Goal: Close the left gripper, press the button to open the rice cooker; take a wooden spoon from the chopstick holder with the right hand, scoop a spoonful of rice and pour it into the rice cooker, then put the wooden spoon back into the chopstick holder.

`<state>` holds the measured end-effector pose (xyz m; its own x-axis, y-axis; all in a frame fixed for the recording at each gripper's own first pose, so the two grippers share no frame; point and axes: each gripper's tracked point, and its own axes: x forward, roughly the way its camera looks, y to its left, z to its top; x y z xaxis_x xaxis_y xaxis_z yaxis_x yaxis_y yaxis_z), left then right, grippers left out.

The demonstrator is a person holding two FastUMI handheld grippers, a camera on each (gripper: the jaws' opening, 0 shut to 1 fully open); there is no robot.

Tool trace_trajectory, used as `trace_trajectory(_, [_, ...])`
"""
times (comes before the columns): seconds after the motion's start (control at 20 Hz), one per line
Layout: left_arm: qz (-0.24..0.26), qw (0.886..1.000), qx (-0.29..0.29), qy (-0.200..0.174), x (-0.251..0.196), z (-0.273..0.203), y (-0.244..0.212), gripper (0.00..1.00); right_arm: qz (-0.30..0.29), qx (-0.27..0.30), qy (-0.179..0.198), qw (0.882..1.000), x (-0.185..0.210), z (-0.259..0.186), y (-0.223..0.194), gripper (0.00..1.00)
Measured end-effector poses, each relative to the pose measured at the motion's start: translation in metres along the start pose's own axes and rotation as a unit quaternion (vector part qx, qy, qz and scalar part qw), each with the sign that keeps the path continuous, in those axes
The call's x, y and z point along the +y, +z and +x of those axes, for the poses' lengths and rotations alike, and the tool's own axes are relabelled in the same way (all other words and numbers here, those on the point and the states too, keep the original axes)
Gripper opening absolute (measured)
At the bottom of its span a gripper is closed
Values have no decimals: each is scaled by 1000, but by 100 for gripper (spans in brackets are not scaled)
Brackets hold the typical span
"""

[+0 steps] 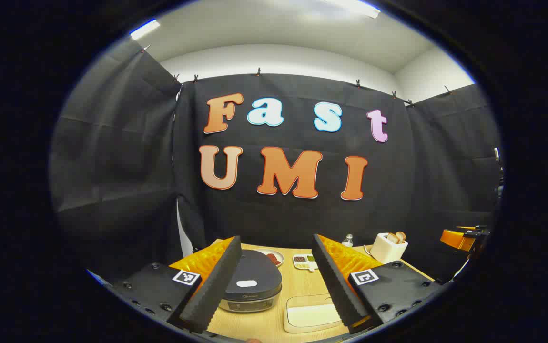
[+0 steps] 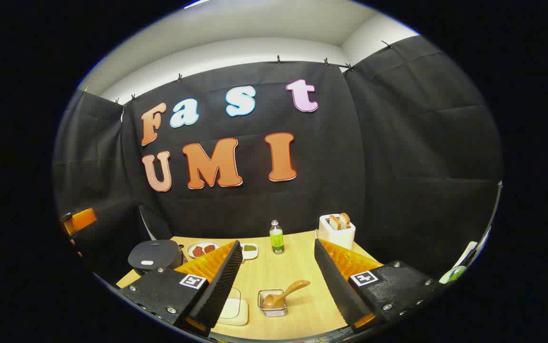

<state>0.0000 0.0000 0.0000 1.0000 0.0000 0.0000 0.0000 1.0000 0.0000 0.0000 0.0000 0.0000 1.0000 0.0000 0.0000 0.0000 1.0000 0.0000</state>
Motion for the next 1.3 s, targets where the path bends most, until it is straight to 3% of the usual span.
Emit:
trace_trajectory(0.05, [-5,1000,4,-1,1,0,-1,98,-3,-3,-2,1000,0,0,3,94])
trace_trajectory(0.4, [-15,1000,16,17,15,9,1,100,-51,-19,-11,998,-8,6,14,94])
trace_trajectory(0.75, [-6,1000,20,6,3,18,0,99,-38,-22,-6,999,-10,12,16,94])
trace_trajectory(1.3, [4,999,19,30,19,28,5,96,-39,-22,4,999,0,24,17,95])
